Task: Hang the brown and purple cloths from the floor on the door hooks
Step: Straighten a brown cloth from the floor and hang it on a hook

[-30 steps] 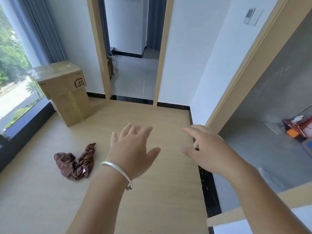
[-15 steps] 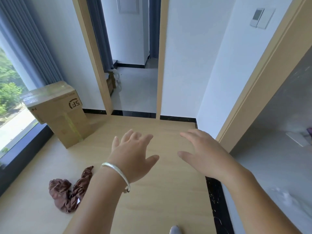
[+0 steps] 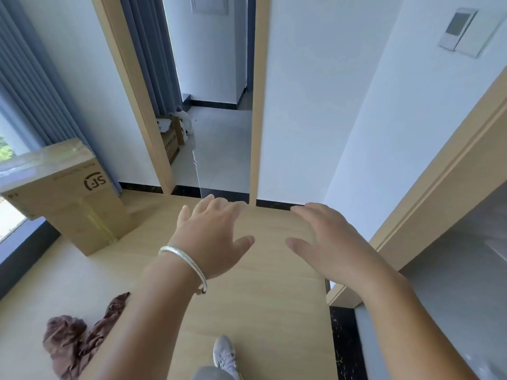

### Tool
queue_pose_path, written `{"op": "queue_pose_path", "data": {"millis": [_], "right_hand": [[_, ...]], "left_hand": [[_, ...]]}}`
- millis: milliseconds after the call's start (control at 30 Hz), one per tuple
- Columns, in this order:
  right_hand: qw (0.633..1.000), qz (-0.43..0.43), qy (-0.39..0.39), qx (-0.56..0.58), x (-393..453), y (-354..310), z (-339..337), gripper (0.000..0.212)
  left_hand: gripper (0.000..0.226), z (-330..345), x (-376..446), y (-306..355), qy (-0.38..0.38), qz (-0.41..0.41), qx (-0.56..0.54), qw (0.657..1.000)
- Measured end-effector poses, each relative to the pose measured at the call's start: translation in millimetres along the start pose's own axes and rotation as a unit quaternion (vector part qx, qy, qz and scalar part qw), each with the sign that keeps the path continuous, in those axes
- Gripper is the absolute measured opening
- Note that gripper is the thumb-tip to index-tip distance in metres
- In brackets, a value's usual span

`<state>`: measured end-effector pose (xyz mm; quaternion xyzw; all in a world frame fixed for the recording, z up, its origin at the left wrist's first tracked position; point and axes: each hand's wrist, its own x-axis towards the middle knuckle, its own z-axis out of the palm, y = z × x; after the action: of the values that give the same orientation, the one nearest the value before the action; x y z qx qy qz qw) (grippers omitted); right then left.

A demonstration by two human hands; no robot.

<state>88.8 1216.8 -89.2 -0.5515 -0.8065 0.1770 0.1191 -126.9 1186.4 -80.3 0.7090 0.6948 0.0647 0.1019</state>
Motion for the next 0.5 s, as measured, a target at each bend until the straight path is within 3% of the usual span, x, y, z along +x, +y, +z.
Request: {"op": "queue_pose_path", "data": {"millis": [500], "right_hand": [[0.999, 0.005, 0.005, -0.053, 271.9, 1.7, -13.2, 0.056]], "left_hand": [[0.055, -24.9, 267.8, -98.3, 0.017, 0.029, -0.051, 0.998]]}}
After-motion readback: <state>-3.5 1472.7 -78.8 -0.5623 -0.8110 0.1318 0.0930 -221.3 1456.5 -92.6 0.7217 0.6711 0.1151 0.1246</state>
